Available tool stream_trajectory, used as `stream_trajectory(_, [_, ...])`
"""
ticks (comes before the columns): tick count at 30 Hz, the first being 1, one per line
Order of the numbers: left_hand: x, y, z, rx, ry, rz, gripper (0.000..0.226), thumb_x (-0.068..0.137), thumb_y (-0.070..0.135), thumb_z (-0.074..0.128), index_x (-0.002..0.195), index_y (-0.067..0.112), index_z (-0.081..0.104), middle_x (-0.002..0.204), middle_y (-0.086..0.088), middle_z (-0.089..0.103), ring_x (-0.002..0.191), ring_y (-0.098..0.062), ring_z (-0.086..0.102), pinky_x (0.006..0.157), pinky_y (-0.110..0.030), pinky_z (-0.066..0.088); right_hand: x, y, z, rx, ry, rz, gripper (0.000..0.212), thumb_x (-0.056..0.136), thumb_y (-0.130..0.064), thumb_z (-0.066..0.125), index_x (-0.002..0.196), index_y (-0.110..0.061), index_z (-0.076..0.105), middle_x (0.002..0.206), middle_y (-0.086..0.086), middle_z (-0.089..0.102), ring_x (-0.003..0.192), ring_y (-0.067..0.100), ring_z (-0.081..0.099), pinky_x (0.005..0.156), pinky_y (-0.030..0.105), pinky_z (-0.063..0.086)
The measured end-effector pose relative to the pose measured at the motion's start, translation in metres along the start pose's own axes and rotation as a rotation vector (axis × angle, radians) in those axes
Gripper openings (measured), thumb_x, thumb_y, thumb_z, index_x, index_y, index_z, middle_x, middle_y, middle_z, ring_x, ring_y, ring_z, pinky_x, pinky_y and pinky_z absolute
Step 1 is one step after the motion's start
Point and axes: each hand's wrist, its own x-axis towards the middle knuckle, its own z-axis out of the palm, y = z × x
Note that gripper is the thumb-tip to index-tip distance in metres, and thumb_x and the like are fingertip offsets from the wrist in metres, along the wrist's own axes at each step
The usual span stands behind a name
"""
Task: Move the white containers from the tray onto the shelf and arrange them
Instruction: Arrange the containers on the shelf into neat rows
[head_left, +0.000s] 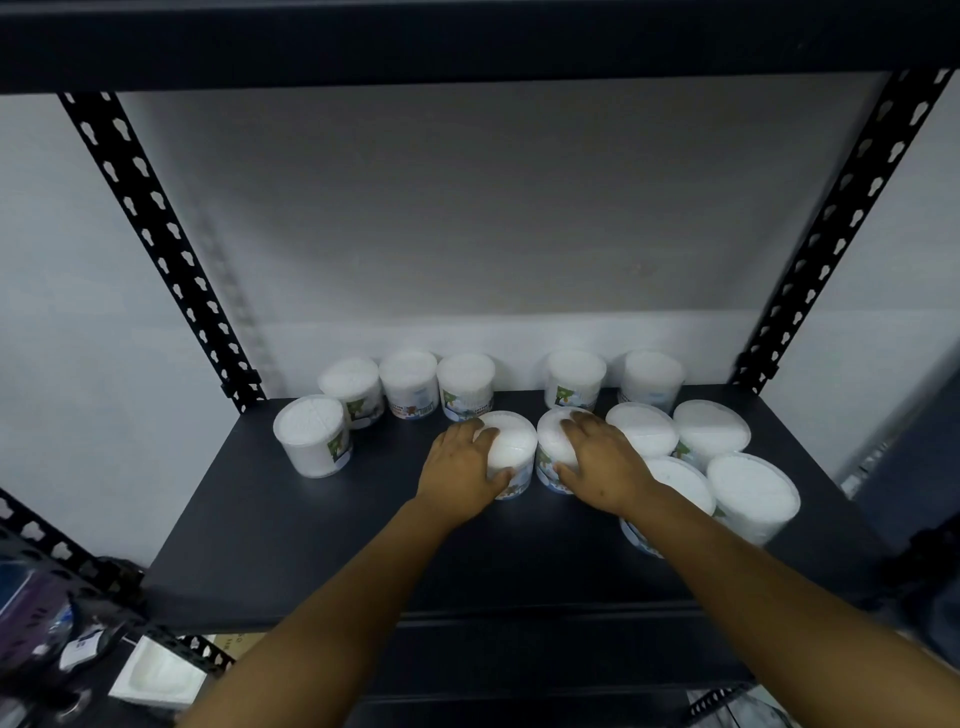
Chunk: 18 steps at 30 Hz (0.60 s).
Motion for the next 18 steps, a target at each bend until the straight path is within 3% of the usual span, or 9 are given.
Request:
stream_trajectory(5, [-0.0005, -0.0018, 0.0, -0.026, -0.031, 0.024, 0.063, 0.089, 0.045, 0.053, 0.142, 0.016, 0.037, 0.153, -0.007, 0.031, 0.14, -0.024, 0.027, 0.117, -0.036, 0.016, -0.0005, 0.0005, 0.0005, 0.002, -0.003, 0.0, 0.061, 0.089, -0.042, 0.054, 0.139, -0.011, 0.038, 0.148, 0.013, 0.037, 0.137, 0.027, 0.031, 0.111, 0.033, 0.024])
stream_trajectory(18, [0.0042, 0.0013, 0.0027, 0.003, -0.005, -0.006, 0.065, 0.088, 0.053, 0.052, 0.14, 0.017, 0.041, 0.149, -0.007, 0.037, 0.135, -0.024, 0.034, 0.113, -0.036, 0.021, 0.002, 0.0015, 0.001, -0.016, -0.023, 0.004, 0.061, 0.089, -0.042, 0.054, 0.139, -0.011, 0.038, 0.147, 0.011, 0.038, 0.135, 0.026, 0.033, 0.11, 0.033, 0.026])
